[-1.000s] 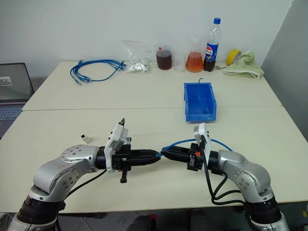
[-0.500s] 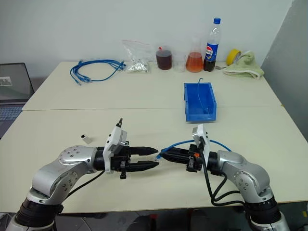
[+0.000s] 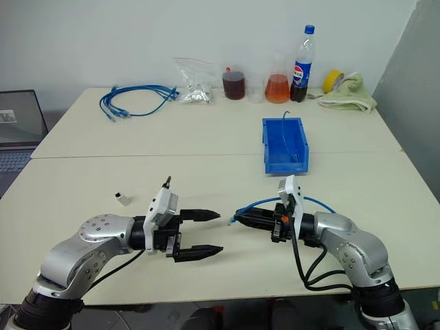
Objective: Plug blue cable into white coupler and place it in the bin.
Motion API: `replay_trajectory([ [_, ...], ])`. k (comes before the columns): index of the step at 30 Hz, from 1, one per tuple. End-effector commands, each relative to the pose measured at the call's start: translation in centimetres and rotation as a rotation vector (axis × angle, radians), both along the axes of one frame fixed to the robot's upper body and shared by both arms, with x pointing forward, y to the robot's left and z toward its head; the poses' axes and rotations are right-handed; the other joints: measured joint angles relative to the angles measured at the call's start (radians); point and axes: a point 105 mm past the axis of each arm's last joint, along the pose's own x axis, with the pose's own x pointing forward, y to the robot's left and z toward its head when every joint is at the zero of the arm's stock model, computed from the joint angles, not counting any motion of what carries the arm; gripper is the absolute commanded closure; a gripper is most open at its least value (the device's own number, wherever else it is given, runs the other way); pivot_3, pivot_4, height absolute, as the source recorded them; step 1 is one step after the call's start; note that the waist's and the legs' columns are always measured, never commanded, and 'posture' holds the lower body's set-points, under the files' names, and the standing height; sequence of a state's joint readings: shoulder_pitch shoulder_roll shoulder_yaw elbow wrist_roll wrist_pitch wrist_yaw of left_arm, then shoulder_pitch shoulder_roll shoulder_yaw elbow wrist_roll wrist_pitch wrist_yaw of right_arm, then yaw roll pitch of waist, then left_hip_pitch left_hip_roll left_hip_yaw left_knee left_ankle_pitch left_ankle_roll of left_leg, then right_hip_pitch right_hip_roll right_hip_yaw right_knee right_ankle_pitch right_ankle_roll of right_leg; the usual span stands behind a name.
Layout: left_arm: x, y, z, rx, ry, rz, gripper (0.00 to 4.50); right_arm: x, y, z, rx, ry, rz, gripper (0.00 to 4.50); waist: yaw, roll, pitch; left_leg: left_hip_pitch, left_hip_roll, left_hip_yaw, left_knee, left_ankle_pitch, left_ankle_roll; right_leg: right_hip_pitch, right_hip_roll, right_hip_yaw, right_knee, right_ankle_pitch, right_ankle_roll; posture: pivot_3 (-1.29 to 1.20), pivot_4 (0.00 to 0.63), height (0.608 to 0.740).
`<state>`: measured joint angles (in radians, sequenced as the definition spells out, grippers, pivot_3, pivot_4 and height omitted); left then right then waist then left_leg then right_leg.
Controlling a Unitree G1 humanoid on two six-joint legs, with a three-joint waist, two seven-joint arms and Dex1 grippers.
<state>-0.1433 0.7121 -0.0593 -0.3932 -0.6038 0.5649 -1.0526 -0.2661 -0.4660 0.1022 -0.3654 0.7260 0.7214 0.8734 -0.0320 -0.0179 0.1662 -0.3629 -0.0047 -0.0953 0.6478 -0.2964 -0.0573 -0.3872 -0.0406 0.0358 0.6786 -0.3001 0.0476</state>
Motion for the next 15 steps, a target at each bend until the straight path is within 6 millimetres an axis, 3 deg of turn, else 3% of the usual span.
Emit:
replay_trajectory([
  [1, 0.4, 0.8, 1.1, -0.008, -0.122, 0.103, 0.00, 0.0, -0.2, 0.8, 0.005, -0.058, 0.006, 4.39, 0.000, 0.000, 0.000, 0.000, 0.000, 0.000, 0.000, 0.000, 0.000, 0.000, 0.000, 0.000, 0.000, 0.000, 0.000, 0.00, 0.150, 0.740],
  [7, -0.2, 2.1, 0.5, 0.007, -0.161, 0.224, 0.00, 0.1, -0.7, 0.6, -0.007, -0.062, -0.007, 4.40, 0.001, 0.000, 0.000, 0.000, 0.000, 0.000, 0.000, 0.000, 0.000, 0.000, 0.000, 0.001, 0.000, 0.000, 0.000, 0.00, 0.150, 0.740],
  [15, -0.5, 6.8, -1.6, -0.010, -0.259, 0.648, 0.00, 0.0, -0.9, 0.1, -0.036, -0.075, 0.003, 4.40, 0.001, 0.000, 0.000, 0.000, 0.001, 0.000, -0.001, 0.000, 0.000, 0.000, -0.001, 0.002, -0.001, 0.000, 0.000, 0.00, 0.150, 0.740],
])
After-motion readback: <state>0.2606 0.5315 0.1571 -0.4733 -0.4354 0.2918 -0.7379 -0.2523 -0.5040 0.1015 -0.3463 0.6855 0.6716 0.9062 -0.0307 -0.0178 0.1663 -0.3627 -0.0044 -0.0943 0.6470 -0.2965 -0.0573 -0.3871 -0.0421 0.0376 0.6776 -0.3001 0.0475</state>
